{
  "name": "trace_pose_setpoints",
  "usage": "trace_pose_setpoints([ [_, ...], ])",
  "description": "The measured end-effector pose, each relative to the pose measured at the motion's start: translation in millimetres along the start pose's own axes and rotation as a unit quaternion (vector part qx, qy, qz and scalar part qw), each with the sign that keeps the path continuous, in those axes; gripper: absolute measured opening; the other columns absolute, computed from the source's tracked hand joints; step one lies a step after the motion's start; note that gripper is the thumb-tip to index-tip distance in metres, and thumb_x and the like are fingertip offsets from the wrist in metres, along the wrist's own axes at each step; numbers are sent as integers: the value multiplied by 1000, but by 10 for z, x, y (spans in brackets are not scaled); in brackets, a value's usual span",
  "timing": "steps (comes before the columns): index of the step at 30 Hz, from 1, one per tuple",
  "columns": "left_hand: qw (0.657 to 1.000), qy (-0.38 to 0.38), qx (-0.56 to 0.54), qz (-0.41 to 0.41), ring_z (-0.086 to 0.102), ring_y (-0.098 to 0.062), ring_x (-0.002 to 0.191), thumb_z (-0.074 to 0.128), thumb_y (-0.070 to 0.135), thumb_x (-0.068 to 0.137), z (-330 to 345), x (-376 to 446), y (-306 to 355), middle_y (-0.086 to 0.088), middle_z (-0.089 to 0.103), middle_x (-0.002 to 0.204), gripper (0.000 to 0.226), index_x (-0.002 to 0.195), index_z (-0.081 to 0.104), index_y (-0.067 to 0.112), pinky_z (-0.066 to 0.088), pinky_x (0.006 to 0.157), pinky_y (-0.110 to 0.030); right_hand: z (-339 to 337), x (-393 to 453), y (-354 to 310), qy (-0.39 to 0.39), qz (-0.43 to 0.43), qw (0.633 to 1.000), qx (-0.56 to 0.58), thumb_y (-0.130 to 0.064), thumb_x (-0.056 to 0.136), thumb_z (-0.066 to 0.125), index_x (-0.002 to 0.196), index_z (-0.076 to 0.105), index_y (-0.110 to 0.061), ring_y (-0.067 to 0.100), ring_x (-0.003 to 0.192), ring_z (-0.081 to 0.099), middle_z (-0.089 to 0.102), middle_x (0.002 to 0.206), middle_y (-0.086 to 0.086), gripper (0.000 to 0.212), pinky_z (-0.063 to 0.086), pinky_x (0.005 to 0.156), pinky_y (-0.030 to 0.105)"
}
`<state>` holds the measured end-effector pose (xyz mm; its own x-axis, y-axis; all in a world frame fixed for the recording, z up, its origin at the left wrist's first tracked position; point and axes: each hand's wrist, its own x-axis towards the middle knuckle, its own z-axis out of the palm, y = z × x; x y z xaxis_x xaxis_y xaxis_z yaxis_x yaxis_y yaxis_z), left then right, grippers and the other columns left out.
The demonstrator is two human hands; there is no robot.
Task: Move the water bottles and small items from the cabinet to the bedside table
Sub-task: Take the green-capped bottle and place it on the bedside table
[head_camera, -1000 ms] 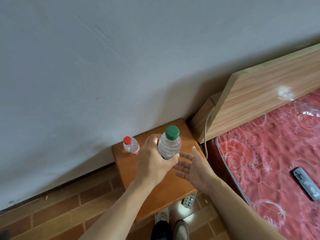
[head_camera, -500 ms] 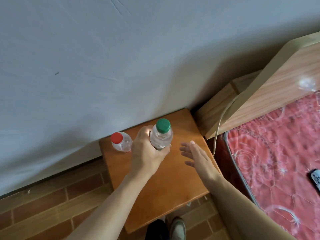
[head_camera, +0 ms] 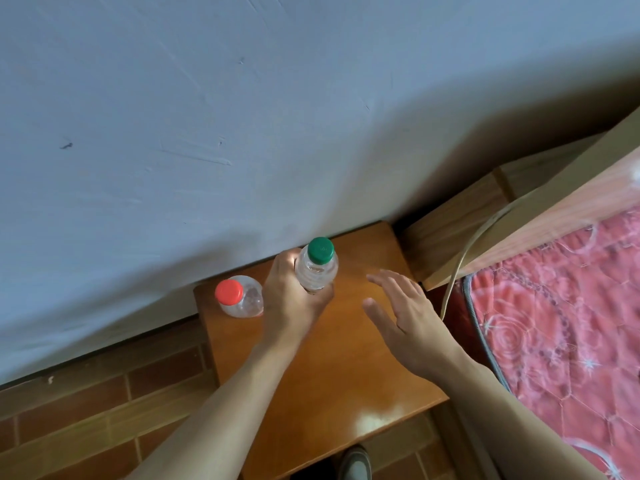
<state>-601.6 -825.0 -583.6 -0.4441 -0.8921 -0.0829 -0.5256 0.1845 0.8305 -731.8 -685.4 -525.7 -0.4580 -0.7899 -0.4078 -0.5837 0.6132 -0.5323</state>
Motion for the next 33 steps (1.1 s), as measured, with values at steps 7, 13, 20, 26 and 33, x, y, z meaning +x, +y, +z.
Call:
trace_pose_setpoints([
  [7, 1000, -26, -9, 1, 61, -12, 85, 83, 33, 75, 84, -29, -245, 5, 62, 96, 40, 105, 57, 25, 51, 70, -24, 28, 1, 73, -20, 18, 999, -39, -71, 92, 21, 147, 33, -34, 16, 149, 11, 25, 159, -5, 67, 21, 118, 48],
  [13, 999, -26, -22, 13, 58, -7, 90, 86, 19, 71, 88, -87, -220, 8, 59, 102, 47, 106, 56, 28, 37, 75, -2, 22, -66, 91, -16, 40, 999, 3, -75, 90, 17, 146, 36, -35, 14, 147, 18, 29, 157, -6, 71, 25, 117, 47],
  [20, 998, -27, -58, -16, 61, -8, 92, 80, 28, 77, 197, -82, -176, 10, 63, 100, 36, 107, 60, 30, 49, 75, -23, -36, -170, 89, -9, 39, 999, 9, -77, 88, 14, 145, 35, -35, 15, 147, 20, 29, 158, -6, 74, 25, 118, 50],
  [26, 999, -15, -9, -48, 60, -11, 89, 81, 20, 69, 217, -90, -142, 6, 62, 97, 42, 103, 58, 26, 43, 71, -19, -94, -345, 183, -23, 32, 999, 2, -75, 89, 18, 146, 33, -36, 15, 146, 23, 32, 156, -7, 70, 27, 117, 47],
  [33, 994, -70, 80, -19, 48, -12, 110, 84, 17, 70, -211, -353, 352, 2, 51, 123, 72, 132, 48, 16, 35, 91, -20, -505, -693, -71, -4, -8, 1000, 3, -65, 96, 27, 145, 37, -29, 19, 143, 30, 38, 152, -4, 62, 30, 115, 46],
])
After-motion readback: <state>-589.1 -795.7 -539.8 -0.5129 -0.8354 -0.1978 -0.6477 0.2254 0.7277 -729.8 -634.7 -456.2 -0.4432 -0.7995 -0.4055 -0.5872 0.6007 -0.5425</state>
